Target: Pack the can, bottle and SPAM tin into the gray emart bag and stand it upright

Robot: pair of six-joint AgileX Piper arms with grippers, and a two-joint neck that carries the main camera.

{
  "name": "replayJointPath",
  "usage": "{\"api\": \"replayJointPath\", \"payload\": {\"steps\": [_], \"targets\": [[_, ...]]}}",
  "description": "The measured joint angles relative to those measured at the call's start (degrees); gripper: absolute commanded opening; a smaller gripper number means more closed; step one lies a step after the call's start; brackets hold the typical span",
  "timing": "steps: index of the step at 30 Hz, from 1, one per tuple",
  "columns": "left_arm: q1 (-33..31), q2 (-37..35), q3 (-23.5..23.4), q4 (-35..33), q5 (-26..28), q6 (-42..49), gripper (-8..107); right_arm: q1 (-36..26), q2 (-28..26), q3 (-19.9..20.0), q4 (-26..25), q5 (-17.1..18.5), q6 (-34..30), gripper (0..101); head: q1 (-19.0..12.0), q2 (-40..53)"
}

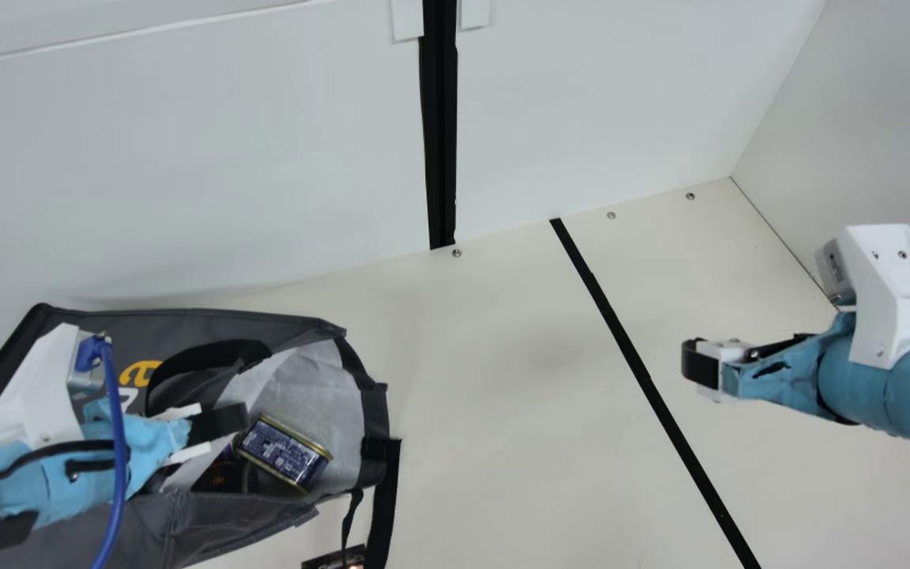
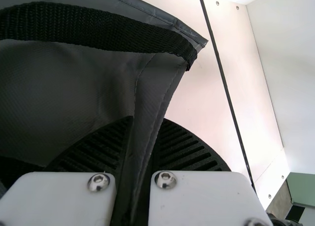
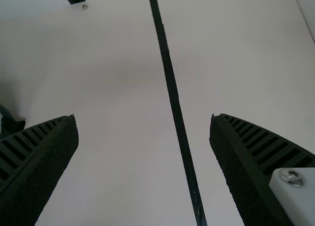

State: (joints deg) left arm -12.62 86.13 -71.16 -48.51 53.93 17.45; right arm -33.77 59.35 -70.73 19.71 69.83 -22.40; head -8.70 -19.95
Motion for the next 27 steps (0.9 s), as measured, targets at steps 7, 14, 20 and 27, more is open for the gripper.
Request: {"api": "replayJointPath", "payload": {"steps": [7, 14, 20, 27], "targets": [[0.0, 0.0, 0.0, 0.0, 0.0, 0.0, -8, -0.88, 0.84, 1.73, 2.74, 0.02, -6.58, 95, 0.0, 0.0], [0.0, 0.0, 0.0, 0.0, 0.0, 0.0, -8, -2.43, 1.84, 4.07, 6.82, -0.04, -13.56, 95, 0.0, 0.0], [0.0, 0.0, 0.0, 0.0, 0.0, 0.0, -8, -3.51, 3.05, 6.2, 9.73, -0.09, -19.74, 95, 0.0, 0.0], [0.0, 0.0, 0.0, 0.0, 0.0, 0.0, -8, -4.23, 4.82, 8.47, 13.18, -0.09, -26.36, 95, 0.0, 0.09]]}}
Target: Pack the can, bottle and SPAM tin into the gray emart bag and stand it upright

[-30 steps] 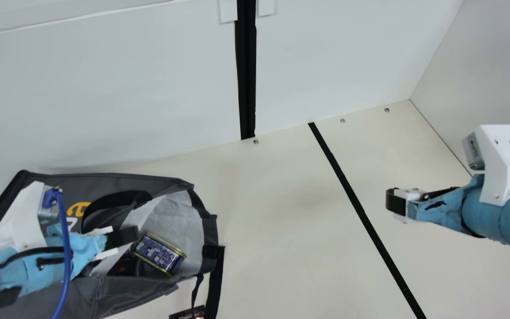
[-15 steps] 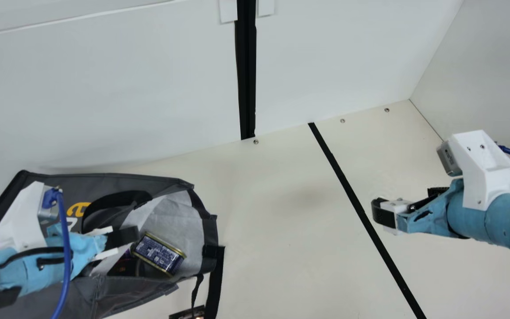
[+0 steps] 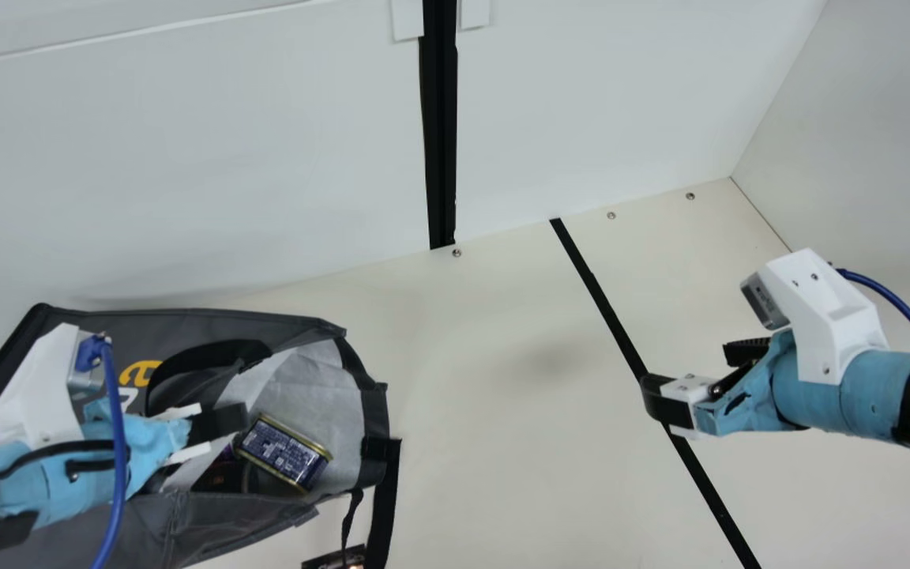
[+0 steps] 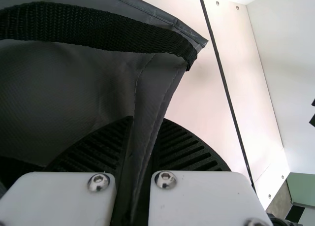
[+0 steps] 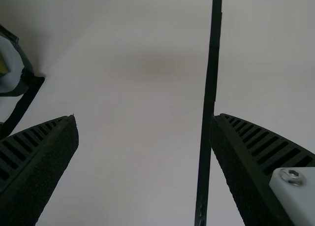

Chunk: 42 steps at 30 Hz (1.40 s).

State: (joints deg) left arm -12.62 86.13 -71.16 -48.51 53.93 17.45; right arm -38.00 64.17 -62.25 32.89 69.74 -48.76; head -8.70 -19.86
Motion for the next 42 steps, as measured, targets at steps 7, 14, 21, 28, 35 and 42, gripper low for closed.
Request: {"api": "replayJointPath", "payload": {"steps": [7, 14, 21, 28, 35, 42], "targets": [[0.0, 0.0, 0.0, 0.0, 0.0, 0.0, -8, 0.72, 1.44, 2.95, 3.1, -1.61, -6.91, 95, 0.0, -0.09], [0.0, 0.0, 0.0, 0.0, 0.0, 0.0, -8, 3.09, 2.76, 6.83, 6.76, -4.95, -13.83, 95, 0.0, -0.09], [0.0, 0.0, 0.0, 0.0, 0.0, 0.0, -8, 6.3, 4.76, 9.46, 9.45, -8.07, -18.23, 95, 0.0, -0.09], [0.0, 0.0, 0.0, 0.0, 0.0, 0.0, -8, 9.62, 7.34, 10.48, 11.99, -10.22, -20.5, 95, 0.0, -0.09], [0.0, 0.0, 0.0, 0.0, 0.0, 0.0, -8, 12.19, 10.5, 11.04, 14.64, -11.27, -22.95, 95, 0.0, -0.09], [0.0, 0.0, 0.0, 0.0, 0.0, 0.0, -8, 14.47, 13.43, 11.43, 17.47, -11.72, -25.72, 95, 0.0, -0.09]]}}
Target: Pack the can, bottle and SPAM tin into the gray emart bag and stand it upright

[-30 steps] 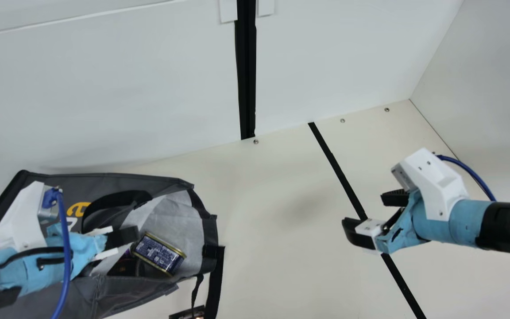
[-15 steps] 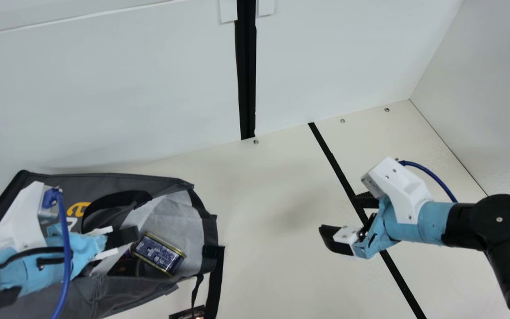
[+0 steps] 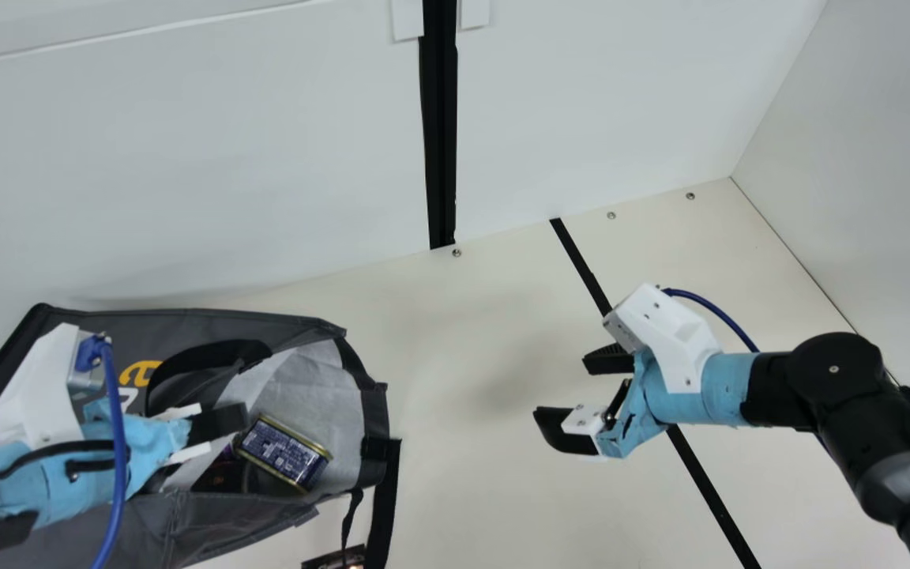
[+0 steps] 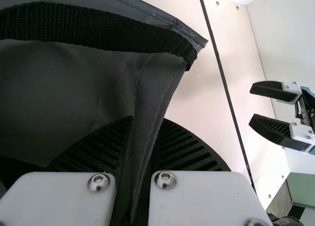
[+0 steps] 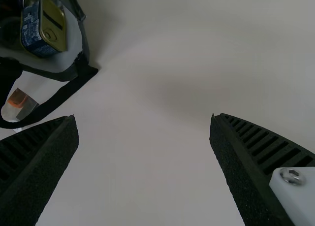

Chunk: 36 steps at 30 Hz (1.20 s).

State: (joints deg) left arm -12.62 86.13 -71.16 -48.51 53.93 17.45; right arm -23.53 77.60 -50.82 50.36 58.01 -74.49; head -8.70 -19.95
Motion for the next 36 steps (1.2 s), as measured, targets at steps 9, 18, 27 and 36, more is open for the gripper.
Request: {"api": "replayJointPath", "payload": {"steps": [9, 18, 27, 36], "targets": [[0.0, 0.0, 0.0, 0.0, 0.0, 0.0, -8, 3.29, 3.36, 0.53, 3.36, -0.27, -3.24, 95, 0.0, 0.0], [0.0, 0.0, 0.0, 0.0, 0.0, 0.0, -8, 6.63, 6.87, 0.41, 6.57, -0.51, -5.49, 95, 0.0, 0.09], [0.0, 0.0, 0.0, 0.0, 0.0, 0.0, -8, 10.01, 10.29, 0.14, 8.65, -0.83, -7.54, 95, 0.0, 0.0], [0.0, 0.0, 0.0, 0.0, 0.0, 0.0, -8, 14.02, 13.98, -0.71, 11.02, -1.99, -9.57, 95, 0.0, 0.0]]}}
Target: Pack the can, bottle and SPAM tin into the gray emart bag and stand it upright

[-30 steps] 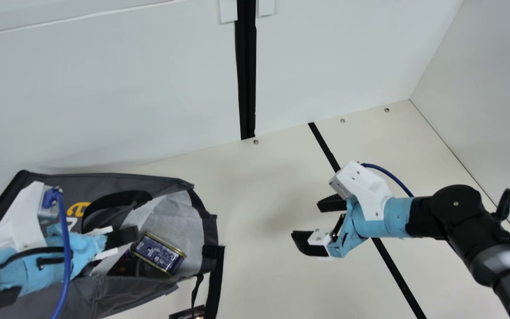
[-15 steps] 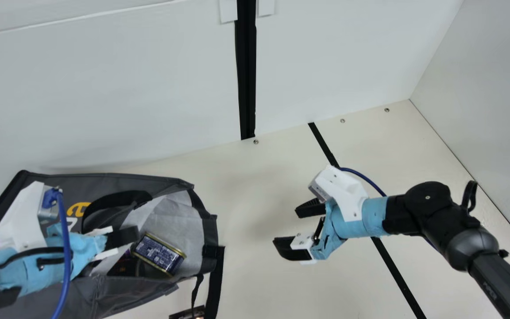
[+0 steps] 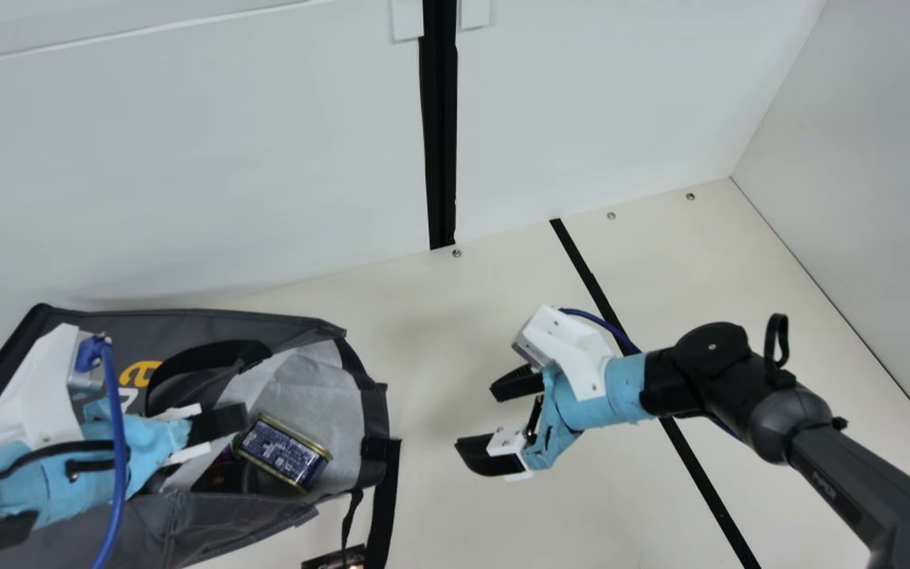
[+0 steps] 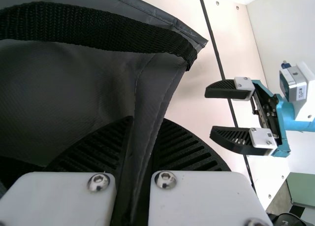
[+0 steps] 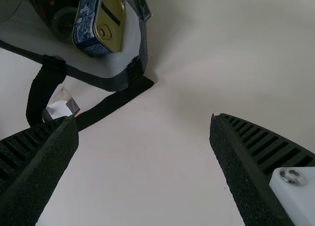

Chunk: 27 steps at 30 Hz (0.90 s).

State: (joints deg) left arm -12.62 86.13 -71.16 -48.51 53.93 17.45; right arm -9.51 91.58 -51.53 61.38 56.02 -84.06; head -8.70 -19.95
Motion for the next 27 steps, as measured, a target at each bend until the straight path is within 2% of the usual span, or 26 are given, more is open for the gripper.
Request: {"api": "replayJointPath", "payload": {"steps": [13, 27], "targets": [[0.0, 0.0, 0.0, 0.0, 0.0, 0.0, -8, 5.75, 7.24, -4.64, 4.06, -1.54, -1.67, 95, 0.0, 0.09], [0.0, 0.0, 0.0, 0.0, 0.0, 0.0, -8, 10.76, 14.98, -11.19, 5.97, -1.99, -1.84, 95, 0.0, 0.0]]}}
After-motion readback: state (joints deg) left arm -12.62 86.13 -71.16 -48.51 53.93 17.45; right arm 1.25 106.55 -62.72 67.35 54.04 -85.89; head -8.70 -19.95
